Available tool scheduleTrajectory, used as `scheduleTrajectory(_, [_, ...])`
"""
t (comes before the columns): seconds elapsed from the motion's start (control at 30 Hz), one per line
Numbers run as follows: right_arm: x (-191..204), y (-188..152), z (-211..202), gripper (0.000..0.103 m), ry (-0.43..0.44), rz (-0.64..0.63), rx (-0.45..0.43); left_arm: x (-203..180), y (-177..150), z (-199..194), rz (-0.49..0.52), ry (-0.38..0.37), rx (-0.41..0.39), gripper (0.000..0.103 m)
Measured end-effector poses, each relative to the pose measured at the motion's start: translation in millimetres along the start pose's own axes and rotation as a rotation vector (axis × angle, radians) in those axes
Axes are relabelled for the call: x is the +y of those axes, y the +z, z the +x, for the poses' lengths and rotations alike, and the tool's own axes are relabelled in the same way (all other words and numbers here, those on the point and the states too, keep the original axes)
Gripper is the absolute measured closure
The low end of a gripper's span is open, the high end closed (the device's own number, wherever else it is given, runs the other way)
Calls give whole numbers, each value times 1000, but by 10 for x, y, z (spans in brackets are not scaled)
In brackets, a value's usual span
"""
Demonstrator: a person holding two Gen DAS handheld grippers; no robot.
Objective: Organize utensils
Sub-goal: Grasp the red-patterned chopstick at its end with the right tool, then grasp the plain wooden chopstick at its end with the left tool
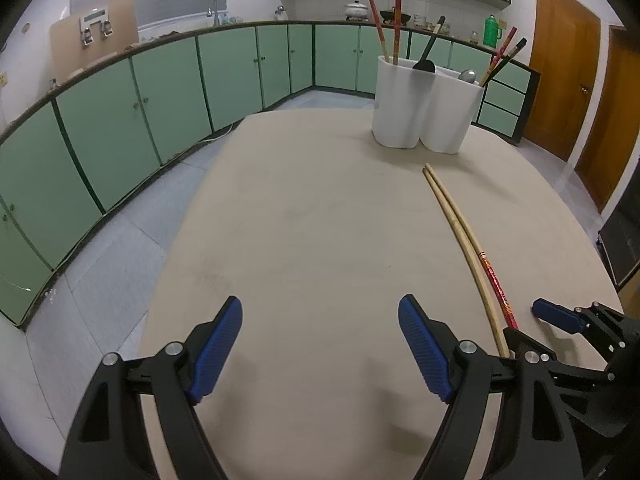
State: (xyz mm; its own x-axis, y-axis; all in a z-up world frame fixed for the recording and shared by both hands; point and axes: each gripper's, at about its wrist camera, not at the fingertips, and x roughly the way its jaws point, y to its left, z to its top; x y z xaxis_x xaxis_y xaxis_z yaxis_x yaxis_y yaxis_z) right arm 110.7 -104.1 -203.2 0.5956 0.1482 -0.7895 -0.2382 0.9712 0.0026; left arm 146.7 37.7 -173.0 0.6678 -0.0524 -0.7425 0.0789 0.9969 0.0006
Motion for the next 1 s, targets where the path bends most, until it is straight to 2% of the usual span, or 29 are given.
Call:
scheduleTrajectory(0.2, [-37,-8,-11,75,11,29,-8,-61,-13,5,5,-1,3,24])
scheduleTrajectory(0.27, [-59,-9,-14,88,17,41,-10,-99,-21,5,9,-3,5,24])
scheduleTrajectory(0.33, [-96,-12,-16,96,36,57,-10,-138,-30,8,12,-7,6,24])
scheduleTrajectory(0.53, [-234,-67,-76,97,58,102,-16,-306,-55,44,22,-28,13,24])
scheduleTrajectory(1.0, [-728,-246,-282,98,-2,179,-42,-843,-178,96,40,-120,32,29])
